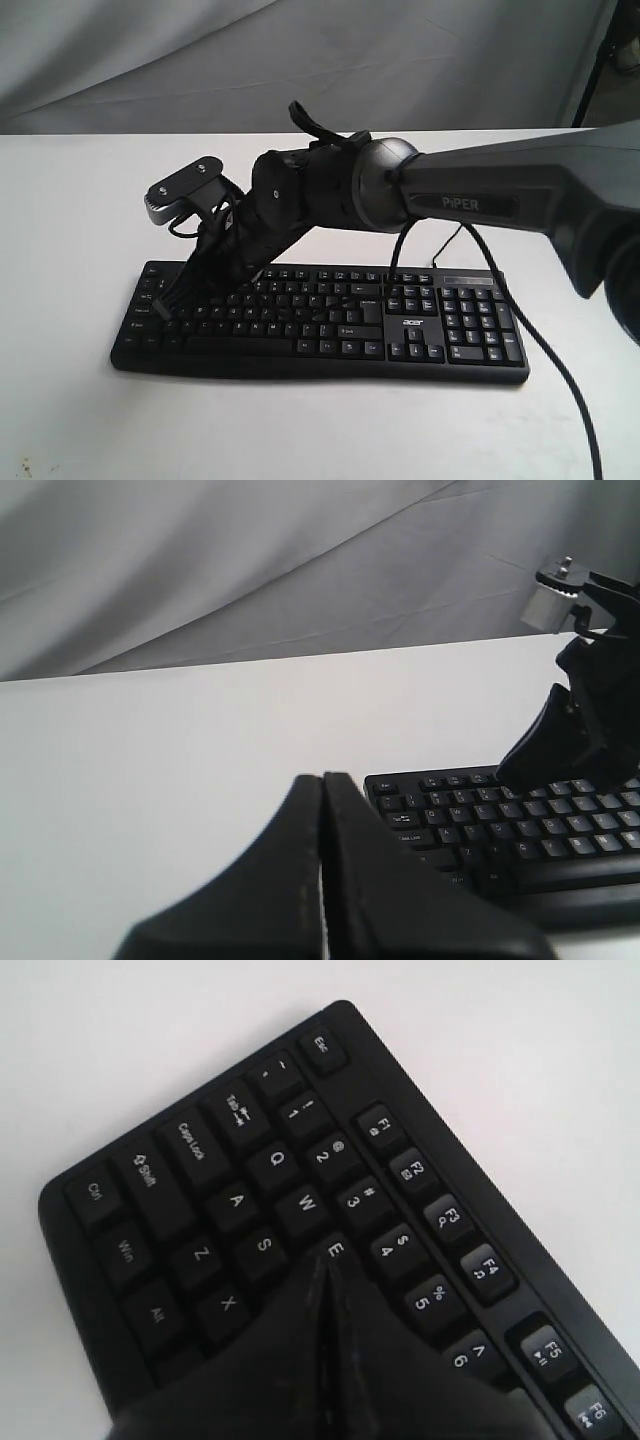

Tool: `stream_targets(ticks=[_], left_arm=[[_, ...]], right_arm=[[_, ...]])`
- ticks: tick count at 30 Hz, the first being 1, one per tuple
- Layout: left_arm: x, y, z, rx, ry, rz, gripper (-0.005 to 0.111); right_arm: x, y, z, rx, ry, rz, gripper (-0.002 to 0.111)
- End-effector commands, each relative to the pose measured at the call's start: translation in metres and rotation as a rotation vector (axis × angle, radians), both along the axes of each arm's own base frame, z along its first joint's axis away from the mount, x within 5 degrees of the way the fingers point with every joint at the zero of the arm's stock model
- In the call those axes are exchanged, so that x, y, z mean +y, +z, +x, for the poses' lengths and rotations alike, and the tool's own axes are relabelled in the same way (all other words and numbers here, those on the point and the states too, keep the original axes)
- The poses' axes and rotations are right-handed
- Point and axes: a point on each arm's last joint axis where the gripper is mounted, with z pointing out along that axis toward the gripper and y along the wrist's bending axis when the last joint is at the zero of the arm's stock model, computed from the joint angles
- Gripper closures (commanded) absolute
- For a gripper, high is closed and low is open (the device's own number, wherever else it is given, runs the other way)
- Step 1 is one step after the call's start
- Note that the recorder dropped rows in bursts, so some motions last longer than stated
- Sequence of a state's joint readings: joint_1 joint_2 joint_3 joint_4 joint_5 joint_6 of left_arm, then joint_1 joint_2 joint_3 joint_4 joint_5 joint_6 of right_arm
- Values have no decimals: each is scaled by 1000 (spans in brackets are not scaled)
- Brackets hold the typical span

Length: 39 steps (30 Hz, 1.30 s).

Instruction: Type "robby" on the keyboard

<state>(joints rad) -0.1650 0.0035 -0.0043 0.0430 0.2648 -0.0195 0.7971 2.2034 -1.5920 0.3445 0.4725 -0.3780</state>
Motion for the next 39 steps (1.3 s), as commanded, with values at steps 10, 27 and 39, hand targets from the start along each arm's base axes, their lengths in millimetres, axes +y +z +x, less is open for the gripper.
stream_targets(ticks=[10,27,39], left_arm=[[0,-1,0,-7,-6,1,107],[0,-1,0,-7,-6,1,107],[0,-1,0,-7,-6,1,107]], right_arm=[[-5,-10,9,-18,-29,0,108],[-4,-22,12,-27,-33,-10,108],[-4,-30,13,-24,-32,-21,108]])
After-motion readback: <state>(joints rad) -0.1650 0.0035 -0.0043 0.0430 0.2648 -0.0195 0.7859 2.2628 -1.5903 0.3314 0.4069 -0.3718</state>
